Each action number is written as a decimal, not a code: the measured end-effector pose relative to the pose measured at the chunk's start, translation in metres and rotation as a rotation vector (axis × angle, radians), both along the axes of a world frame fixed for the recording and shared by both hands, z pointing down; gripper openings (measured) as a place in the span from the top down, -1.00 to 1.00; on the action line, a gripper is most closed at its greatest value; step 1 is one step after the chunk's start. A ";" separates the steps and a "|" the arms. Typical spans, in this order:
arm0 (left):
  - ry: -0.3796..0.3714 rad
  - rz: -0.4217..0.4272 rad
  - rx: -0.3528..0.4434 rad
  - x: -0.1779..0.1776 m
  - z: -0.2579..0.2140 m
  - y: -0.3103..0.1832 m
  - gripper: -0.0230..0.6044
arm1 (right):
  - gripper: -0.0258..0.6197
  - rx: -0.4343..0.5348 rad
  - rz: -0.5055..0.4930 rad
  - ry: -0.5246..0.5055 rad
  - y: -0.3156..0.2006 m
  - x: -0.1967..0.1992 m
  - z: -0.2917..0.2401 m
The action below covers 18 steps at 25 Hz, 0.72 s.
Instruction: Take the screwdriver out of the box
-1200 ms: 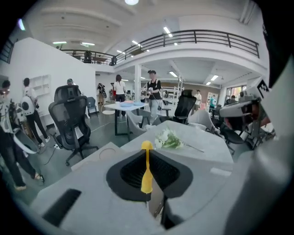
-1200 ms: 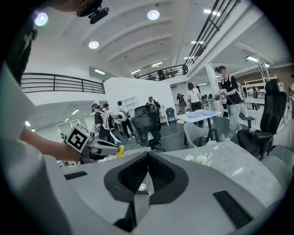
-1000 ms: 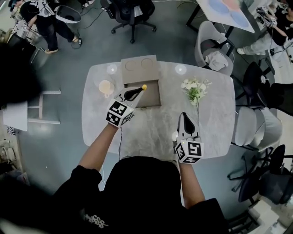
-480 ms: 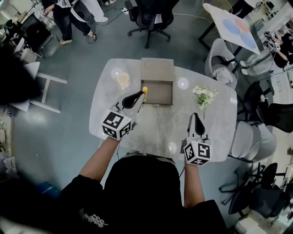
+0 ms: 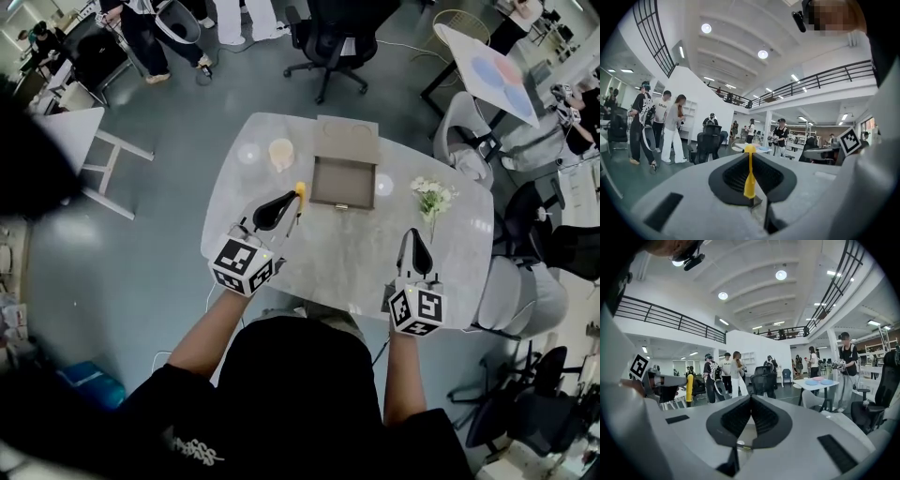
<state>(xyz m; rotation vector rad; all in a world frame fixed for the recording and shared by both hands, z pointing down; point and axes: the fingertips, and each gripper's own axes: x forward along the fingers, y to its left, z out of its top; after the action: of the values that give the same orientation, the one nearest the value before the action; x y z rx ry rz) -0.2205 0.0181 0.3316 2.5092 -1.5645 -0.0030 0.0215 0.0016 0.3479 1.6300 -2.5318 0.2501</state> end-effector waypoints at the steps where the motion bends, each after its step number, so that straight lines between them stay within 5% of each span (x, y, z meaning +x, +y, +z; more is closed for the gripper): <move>1: -0.001 -0.001 0.005 -0.002 -0.002 0.004 0.82 | 0.88 0.004 -0.005 0.002 0.003 -0.003 -0.001; 18: -0.002 -0.028 0.032 -0.011 -0.007 0.023 0.83 | 0.89 0.041 -0.007 0.042 0.015 -0.002 -0.008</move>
<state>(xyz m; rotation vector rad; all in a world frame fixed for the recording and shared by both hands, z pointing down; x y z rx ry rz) -0.2314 0.0409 0.3245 2.5120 -1.6130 -0.0295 0.0196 0.0164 0.3396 1.6224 -2.5273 0.1632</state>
